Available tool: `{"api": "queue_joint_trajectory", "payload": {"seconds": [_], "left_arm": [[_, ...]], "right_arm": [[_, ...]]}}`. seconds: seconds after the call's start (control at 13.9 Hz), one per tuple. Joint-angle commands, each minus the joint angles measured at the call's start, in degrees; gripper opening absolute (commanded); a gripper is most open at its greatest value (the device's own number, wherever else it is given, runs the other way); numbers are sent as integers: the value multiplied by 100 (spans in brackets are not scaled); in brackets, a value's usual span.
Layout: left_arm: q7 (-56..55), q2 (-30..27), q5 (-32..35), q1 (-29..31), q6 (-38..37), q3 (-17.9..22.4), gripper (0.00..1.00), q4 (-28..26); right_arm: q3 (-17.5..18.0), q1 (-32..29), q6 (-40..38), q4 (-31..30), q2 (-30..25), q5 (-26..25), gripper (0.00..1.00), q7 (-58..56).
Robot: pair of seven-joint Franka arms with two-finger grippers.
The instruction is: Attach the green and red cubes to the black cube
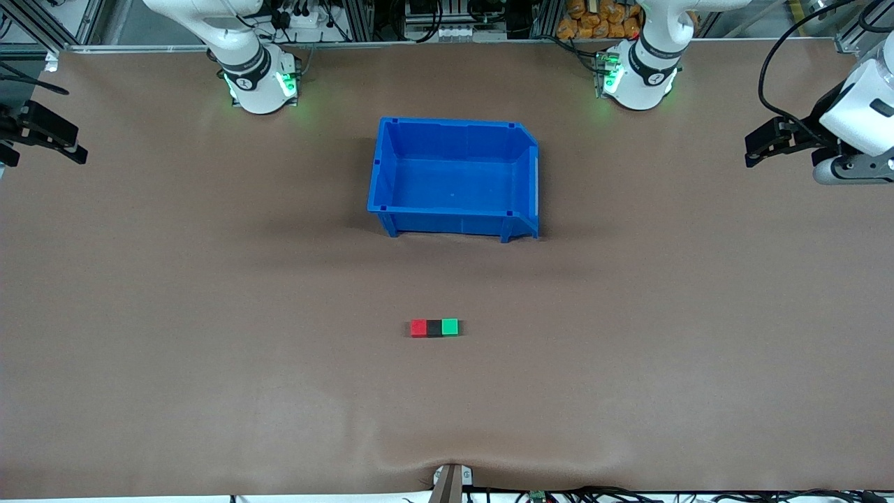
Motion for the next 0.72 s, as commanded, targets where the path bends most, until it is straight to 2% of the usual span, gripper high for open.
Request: {"api": "queue_joint_trajectory", "payload": {"seconds": [0.0, 0.14, 0.65], "left_arm": [[294, 105, -114, -56, -18, 15, 100, 160], [796, 88, -123, 5, 35, 6, 100, 134], [788, 53, -149, -21, 237, -2, 100, 99]], "right_arm": [[9, -29, -21, -16, -13, -59, 100, -72], [9, -29, -21, -16, -13, -59, 100, -72], [0, -38, -21, -16, -13, -59, 100, -72]]}}
